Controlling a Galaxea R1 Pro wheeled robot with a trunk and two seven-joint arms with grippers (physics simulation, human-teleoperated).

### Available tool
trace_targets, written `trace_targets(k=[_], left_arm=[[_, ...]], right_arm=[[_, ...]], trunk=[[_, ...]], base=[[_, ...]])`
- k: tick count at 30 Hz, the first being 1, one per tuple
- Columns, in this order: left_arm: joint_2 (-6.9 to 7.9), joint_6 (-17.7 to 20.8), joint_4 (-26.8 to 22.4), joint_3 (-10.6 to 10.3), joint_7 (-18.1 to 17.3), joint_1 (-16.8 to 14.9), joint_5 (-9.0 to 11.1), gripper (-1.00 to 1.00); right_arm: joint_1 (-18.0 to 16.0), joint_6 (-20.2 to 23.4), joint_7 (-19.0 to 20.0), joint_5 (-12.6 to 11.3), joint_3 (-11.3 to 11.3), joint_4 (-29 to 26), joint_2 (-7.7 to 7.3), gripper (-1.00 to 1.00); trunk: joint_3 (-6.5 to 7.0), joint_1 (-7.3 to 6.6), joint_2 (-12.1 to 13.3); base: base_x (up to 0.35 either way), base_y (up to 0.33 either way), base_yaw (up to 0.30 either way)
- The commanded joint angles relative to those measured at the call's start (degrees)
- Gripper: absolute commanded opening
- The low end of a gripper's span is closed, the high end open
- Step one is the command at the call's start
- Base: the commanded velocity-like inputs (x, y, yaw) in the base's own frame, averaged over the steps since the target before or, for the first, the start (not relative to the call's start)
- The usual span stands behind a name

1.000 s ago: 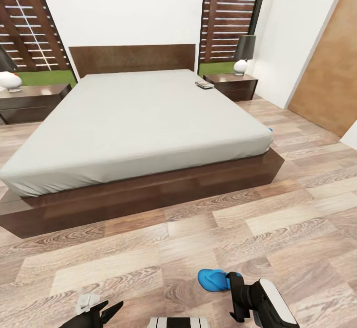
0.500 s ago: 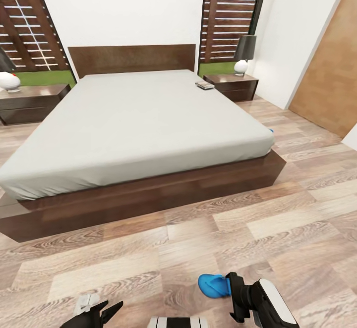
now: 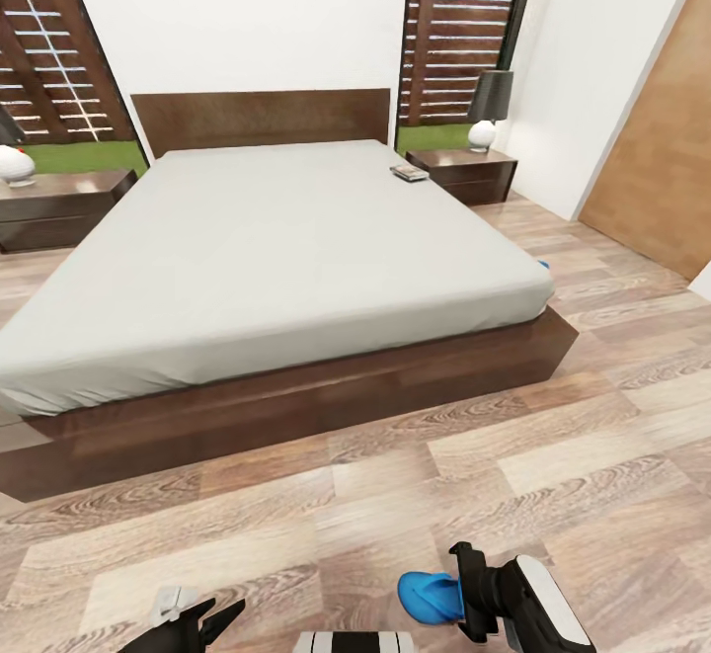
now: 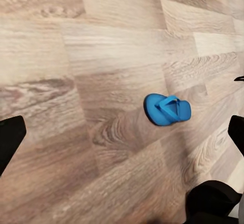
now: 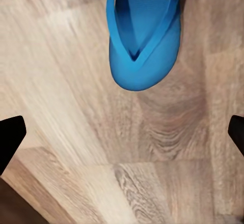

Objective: In the bedroom, move the book from the bed onto either nightstand, and place the two sandals side by side next to the bed.

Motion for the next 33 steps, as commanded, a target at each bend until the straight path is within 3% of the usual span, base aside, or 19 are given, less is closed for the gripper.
trace_targets(k=[1,16,33], left_arm=[[0.0,0.57,0.01,0.03,-0.16,-0.02,0.38,1.0],[0.0,0.57,0.01,0.03,-0.16,-0.02,0.43,1.0],[0.35,0.79,-0.64,0.23,-0.69,-0.07,0.9,1.0]], right_arm=[[-0.02,0.44,-0.31,0.02,-0.27,-0.08,0.07,1.0],[-0.02,0.44,-0.31,0.02,-0.27,-0.08,0.07,1.0],[-0.02,0.44,-0.3,0.02,-0.27,-0.08,0.15,1.0]], trunk=[[-0.05,0.01,-0.02],[-0.05,0.01,-0.02],[-3.37,0.39,-0.22]], base=[[0.196,0.094,0.0],[0.096,0.052,0.0],[0.0,0.0,0.0]])
